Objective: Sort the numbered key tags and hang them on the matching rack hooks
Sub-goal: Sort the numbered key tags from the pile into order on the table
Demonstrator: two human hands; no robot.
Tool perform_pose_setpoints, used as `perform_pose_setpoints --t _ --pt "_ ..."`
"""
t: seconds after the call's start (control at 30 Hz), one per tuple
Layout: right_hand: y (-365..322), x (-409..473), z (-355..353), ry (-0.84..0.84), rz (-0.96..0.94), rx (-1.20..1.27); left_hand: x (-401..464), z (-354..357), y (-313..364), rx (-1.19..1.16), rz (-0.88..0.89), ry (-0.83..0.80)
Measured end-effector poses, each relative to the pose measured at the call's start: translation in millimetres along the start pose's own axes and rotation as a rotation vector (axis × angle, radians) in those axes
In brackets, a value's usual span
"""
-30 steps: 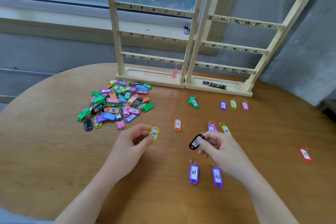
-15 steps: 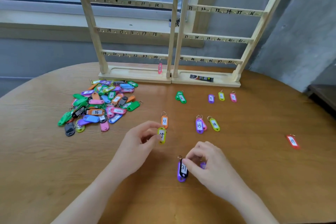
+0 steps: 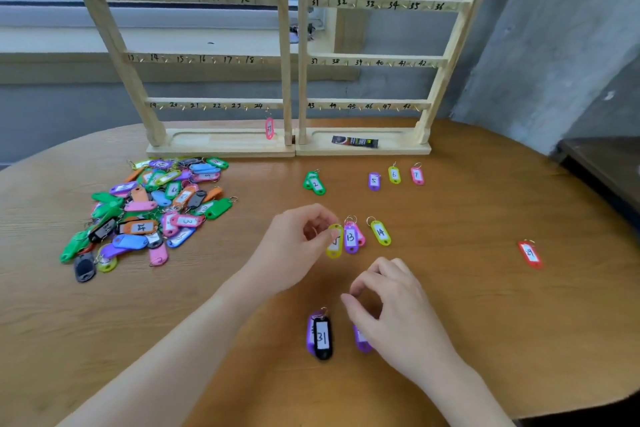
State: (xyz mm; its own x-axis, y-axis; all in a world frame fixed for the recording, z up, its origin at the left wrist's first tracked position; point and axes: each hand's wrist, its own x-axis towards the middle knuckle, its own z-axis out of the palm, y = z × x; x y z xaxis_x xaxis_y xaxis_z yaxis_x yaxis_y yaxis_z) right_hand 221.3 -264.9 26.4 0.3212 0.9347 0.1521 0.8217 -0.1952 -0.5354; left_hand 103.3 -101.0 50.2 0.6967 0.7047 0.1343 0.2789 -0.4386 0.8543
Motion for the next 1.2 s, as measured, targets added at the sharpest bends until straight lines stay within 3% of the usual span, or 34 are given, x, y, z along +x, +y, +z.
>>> perform_pose_setpoints --t 0.3,0.5,0.63,0.87,1.2 --pt "54.3 -13.2 -35.1 0.209 0.224 0.038 73.4 80.8 24.5 0.049 0.052 -0.164" --pt "76.3 -20.0 -49.2 0.240 0.296 0.057 95.2 107.5 24.3 0.184 0.051 -0.217" --pt "81.8 -19.1 -51.1 0.239 0.298 0.067 99.3 111.9 21.8 0.330 0.158 -0.216" --pt "75.5 -7.0 -52.4 0.264 0.256 0.113 96.4 92.7 14.9 0.346 0.229 -0.084" --pt "33.8 19.4 -40.9 0.120 0.149 0.166 25.0 -26.0 -35.1 0.481 0.167 0.155"
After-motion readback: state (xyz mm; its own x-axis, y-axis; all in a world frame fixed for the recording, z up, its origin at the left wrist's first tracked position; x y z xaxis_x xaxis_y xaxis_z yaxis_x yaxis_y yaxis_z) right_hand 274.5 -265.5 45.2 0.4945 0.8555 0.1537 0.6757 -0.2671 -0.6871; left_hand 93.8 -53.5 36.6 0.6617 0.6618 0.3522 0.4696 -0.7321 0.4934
